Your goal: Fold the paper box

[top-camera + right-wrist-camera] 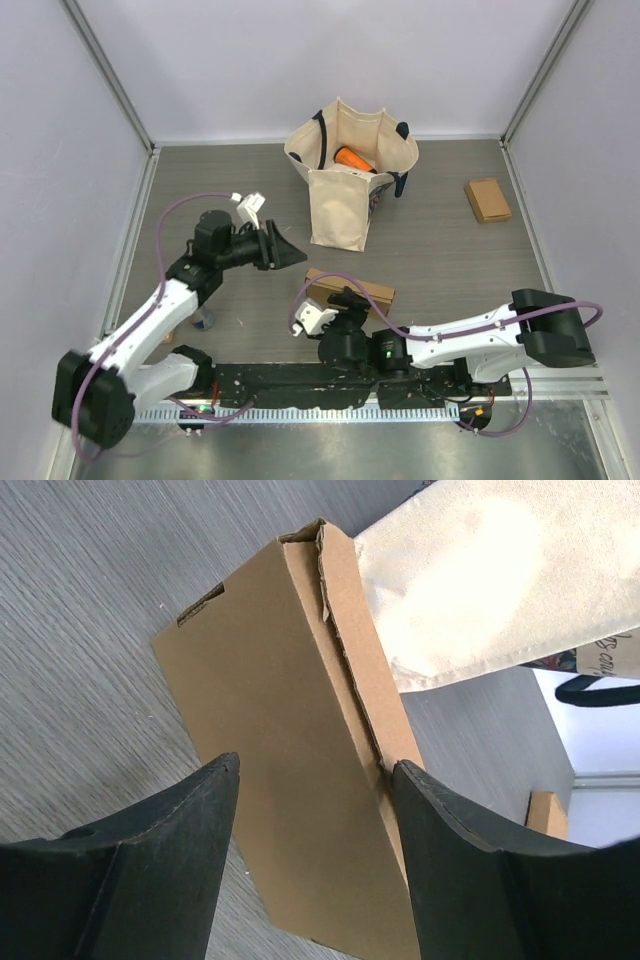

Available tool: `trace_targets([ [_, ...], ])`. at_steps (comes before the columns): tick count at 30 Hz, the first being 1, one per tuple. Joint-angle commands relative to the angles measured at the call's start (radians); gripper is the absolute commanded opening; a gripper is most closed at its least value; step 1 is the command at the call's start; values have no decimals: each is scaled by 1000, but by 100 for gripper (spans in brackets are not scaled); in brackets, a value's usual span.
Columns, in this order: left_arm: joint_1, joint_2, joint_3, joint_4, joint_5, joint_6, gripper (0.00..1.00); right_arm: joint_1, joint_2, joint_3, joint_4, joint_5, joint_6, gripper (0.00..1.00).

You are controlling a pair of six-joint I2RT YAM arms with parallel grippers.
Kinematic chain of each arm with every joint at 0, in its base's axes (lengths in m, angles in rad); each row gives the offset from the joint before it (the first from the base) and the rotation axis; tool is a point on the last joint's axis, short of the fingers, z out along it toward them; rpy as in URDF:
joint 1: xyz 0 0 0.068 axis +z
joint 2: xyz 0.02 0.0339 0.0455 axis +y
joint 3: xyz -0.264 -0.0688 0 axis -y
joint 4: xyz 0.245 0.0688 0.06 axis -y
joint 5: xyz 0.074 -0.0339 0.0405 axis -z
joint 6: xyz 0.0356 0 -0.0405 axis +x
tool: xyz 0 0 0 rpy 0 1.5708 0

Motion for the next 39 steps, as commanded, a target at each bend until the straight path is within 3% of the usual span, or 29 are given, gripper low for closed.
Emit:
trace_targets([
  [1, -18, 154, -39, 340, 97, -131, 51, -5, -21, -17, 9, -38, 87, 68],
  [4, -58, 202, -43, 319, 71, -85, 53, -12, -30, -19, 18, -53, 99, 68],
  [9, -78, 252, -113, 329, 20, -70, 36, -22, -112, -8, -5, -60, 148, 70],
  [13, -84, 286, -145, 316, 5, -44, 17, -64, -236, 108, -239, -84, 308, 76],
  [14, -84, 288, -156, 319, 8, -42, 14, -91, -258, 186, -373, -193, 357, 77],
  [16, -84, 280, -170, 329, 6, -42, 14, -242, -318, 255, -495, -347, 513, 79],
  [17, -84, 278, -173, 320, 5, -36, 13, -318, -341, 280, -564, -585, 549, 79],
  [21, -86, 277, -170, 305, 19, -33, 19, -603, -412, 257, -747, -869, 777, 81],
  [25, -86, 254, -175, 290, 23, -39, 29, -792, -491, 175, -781, -1119, 961, 81],
  [28, -86, 243, -172, 279, 31, -42, 30, -881, -548, 99, -761, -1306, 1014, 80],
  [32, -86, 246, -170, 280, 42, -42, 27, -927, -648, -5, -746, -1389, 1043, 80],
  [39, -86, 231, -190, 280, 37, -44, 22, -993, -659, -83, -660, -1451, 1060, 69],
])
